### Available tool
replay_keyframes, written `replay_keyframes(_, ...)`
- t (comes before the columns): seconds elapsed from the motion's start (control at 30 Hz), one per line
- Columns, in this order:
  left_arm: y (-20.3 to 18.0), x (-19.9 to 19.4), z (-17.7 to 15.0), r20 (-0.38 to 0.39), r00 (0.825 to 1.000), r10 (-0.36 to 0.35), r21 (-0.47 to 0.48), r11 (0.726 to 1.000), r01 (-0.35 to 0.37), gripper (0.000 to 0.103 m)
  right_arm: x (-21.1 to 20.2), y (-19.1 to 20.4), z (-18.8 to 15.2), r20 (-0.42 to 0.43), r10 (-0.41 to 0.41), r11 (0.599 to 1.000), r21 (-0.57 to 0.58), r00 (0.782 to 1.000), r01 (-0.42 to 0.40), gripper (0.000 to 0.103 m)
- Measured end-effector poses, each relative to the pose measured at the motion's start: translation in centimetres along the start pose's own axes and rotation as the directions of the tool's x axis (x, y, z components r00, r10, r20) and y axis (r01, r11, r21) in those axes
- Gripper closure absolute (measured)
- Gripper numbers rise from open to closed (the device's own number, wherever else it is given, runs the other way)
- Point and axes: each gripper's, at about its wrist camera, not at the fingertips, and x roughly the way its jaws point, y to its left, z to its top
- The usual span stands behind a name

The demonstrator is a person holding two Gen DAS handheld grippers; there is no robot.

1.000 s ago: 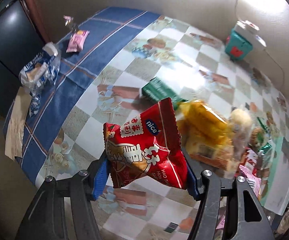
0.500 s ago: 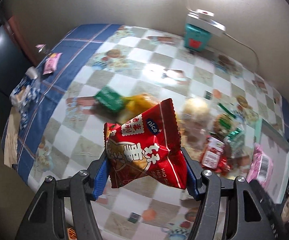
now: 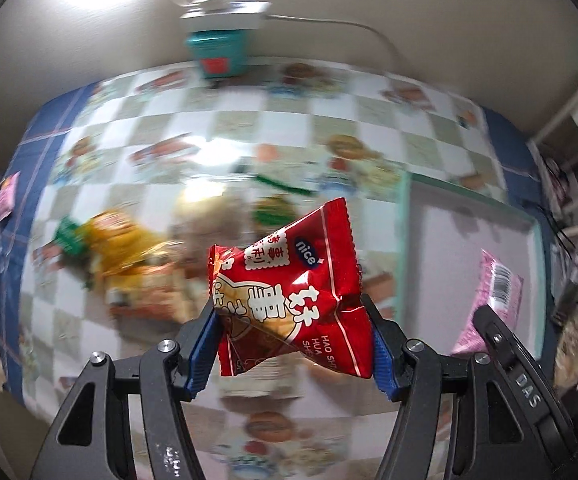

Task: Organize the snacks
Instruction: 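Carry the pink bar into the tray and open the right tool while the left tool carries the red bag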

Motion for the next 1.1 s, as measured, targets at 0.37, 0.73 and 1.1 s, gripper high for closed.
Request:
replay_keyframes(0.37,-9.9,2.1,2.4,-0.027,0.996,-0.090,0.182,0.979,0.094,0.037,0.0,-4.7,4.0,0.070,-0.102,0.992,0.083,0.992,0.096,0.059)
replay_keyframes(0.73,-13.9,4.6,3.6,-0.023,0.994,-0.107,0.235,0.966,0.110,0.039,1.2,-7.7,5.6,0.083,-0.154,0.981,0.135,0.985,0.142,0.059)
replay_keyframes(1.1,-12.3,6.7,3.9,-0.030,0.996,-0.089,0.183,0.979,0.093,0.039,3.5,-9.8,6.2,0.049,-0.187,0.970,0.170,0.981,0.176,0.059)
